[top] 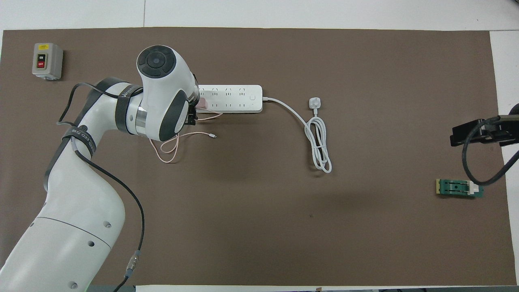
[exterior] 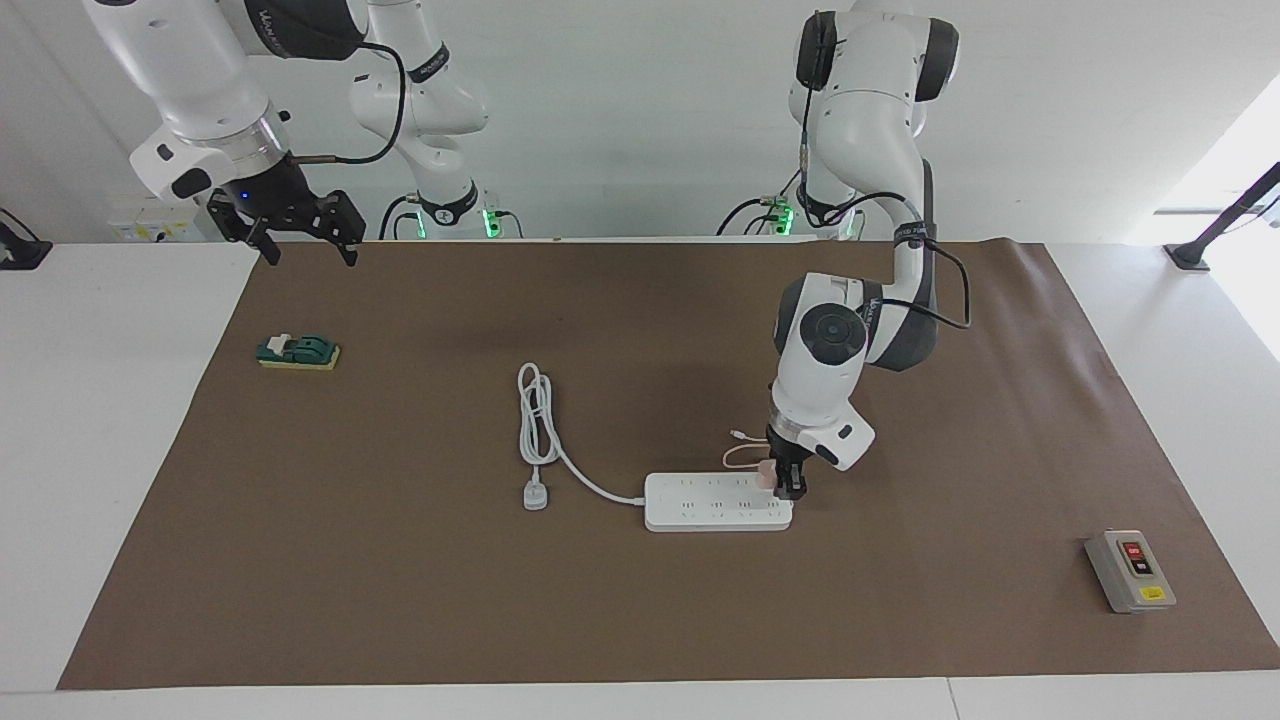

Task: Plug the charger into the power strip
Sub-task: 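Push the charger into the socket with the left gripper, then open the left gripper and withdraw it from the power strip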

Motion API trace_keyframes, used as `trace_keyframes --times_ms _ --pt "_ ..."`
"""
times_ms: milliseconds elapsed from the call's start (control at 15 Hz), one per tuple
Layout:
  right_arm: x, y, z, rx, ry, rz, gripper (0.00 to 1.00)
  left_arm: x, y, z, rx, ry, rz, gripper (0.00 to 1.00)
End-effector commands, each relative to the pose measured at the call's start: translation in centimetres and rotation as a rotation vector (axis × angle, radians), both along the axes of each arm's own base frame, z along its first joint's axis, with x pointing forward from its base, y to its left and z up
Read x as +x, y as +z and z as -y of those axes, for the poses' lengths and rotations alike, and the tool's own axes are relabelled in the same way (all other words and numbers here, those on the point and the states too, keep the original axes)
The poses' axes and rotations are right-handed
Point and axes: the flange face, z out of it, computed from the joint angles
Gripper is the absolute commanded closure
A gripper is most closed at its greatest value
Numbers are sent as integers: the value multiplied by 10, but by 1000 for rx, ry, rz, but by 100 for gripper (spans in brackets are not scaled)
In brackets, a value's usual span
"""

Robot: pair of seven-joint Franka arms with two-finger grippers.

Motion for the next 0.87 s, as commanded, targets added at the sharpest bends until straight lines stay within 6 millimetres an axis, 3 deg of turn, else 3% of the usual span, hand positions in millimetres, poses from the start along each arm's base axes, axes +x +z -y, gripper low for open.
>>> trace_keyframes --times_ms 0,267,401,802 --pt "-7 0 1 19 -2 8 0 -2 36 -20 -16 30 23 0" --pt "-7 0 1 19 -2 8 0 16 97 -64 -42 48 107 0" --pt "-7 0 1 19 -2 8 0 19 121 -96 -34 -16 120 0" --pt "-7 0 1 19 -2 8 0 16 176 -231 18 -409 104 0"
